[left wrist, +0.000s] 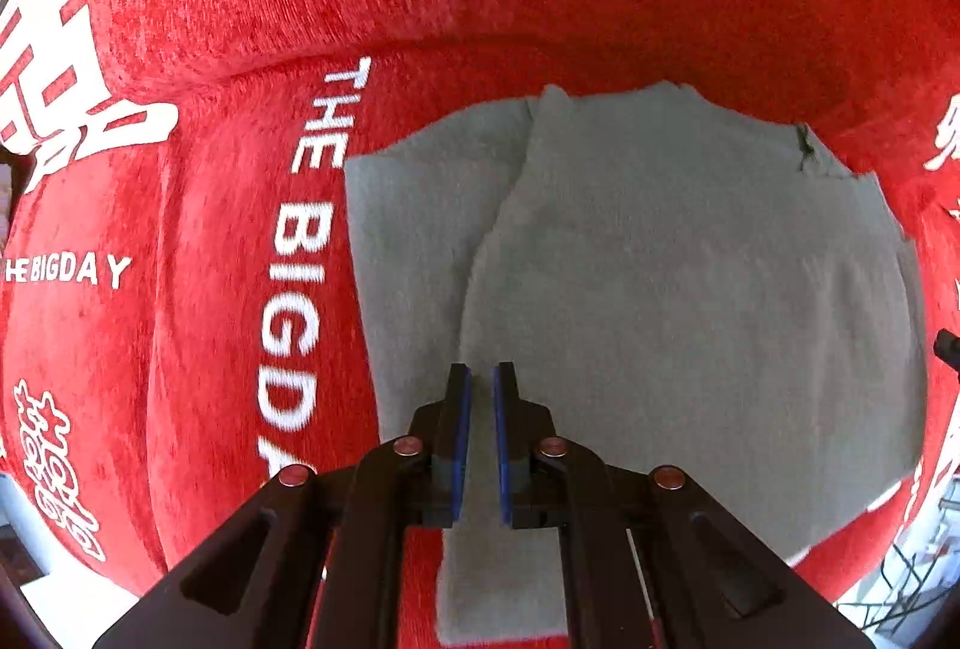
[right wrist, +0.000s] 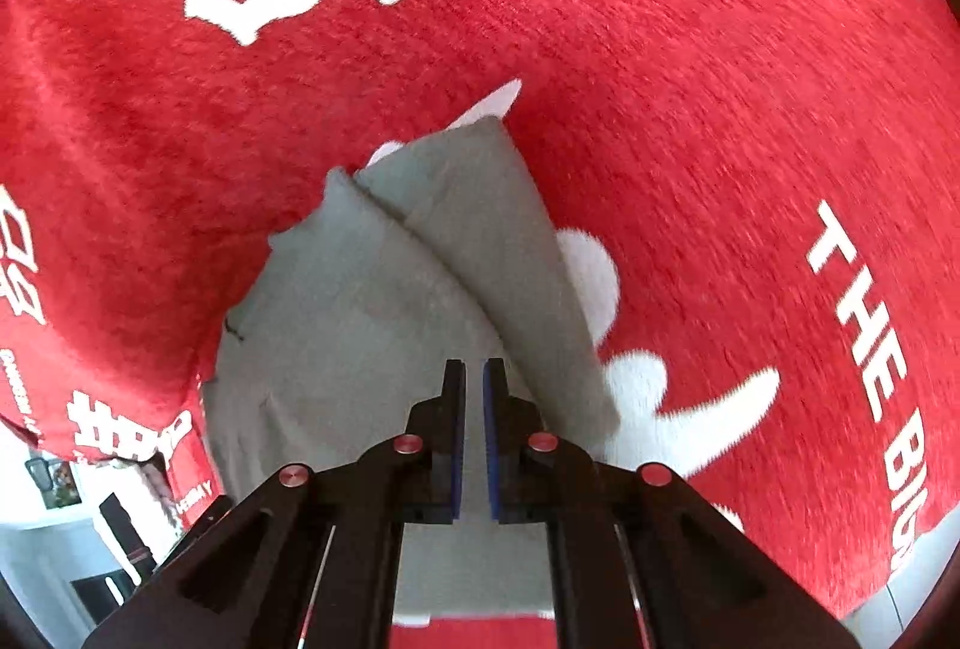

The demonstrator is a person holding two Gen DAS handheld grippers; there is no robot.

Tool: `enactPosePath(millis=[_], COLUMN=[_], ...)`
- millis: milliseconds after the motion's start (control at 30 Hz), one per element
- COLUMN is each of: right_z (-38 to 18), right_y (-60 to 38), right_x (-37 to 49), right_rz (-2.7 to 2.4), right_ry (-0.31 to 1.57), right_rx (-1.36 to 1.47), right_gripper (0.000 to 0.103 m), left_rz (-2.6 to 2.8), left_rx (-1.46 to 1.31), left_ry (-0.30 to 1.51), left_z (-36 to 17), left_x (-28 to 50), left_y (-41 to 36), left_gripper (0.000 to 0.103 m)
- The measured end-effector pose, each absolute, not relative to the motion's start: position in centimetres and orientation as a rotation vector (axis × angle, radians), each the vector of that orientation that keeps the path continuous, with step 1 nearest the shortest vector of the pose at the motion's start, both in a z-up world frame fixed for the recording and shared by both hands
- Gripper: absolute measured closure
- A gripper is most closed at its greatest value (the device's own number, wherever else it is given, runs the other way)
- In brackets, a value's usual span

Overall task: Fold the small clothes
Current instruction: 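Open both grippers to release the folded shirt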

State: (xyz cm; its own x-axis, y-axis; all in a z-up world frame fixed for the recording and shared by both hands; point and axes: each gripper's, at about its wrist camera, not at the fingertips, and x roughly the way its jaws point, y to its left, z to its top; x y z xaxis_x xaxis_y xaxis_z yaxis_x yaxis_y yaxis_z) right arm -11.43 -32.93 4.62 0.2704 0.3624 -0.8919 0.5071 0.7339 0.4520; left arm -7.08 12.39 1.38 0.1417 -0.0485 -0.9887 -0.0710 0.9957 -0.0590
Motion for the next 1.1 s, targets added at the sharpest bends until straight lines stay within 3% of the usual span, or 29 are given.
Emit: enactPosePath(millis=[367,400,467,533,900,1100], right_z=[5.3,5.2,5.2,5.1,4.7,4.8], right_y=[-28.7,-28.3,-27.5,-26.8,-22.9,-20.6], right_x=[-15.4,-15.6,-16.1,-16.3,-16.5,-16.1], right_rz=[-0.035,-0.031,-0.028,-0.024,0.021,0.056], right_ry=[1.410,1.416,1.427,1.430,1.472,1.483], right_rx=[0.823,0.822,0.821,0.819,0.790,0.746], right_gripper=[0.095,0.093,0.070,0.058,0.056,0.042], left_rz=[-0.036,-0.044,-0.056,-0.061,-0.029,0.003], left_rx=[-0.085,-0.084,-0.076,-0.067,-0.067,-0.069], left_ry=[1.466,1.472,1.480,1.481,1.501,1.509], left_z=[3.4,3.5,3.6,3.8,3.1,2.7], left_x=[-10.3,-10.6,-10.9,-11.4,-11.6,-11.9], left_y=[9.0,8.7,8.5,8.1,9.6,10.5], left_gripper=[0.094,0.094,0.094,0.094,0.094,0.094])
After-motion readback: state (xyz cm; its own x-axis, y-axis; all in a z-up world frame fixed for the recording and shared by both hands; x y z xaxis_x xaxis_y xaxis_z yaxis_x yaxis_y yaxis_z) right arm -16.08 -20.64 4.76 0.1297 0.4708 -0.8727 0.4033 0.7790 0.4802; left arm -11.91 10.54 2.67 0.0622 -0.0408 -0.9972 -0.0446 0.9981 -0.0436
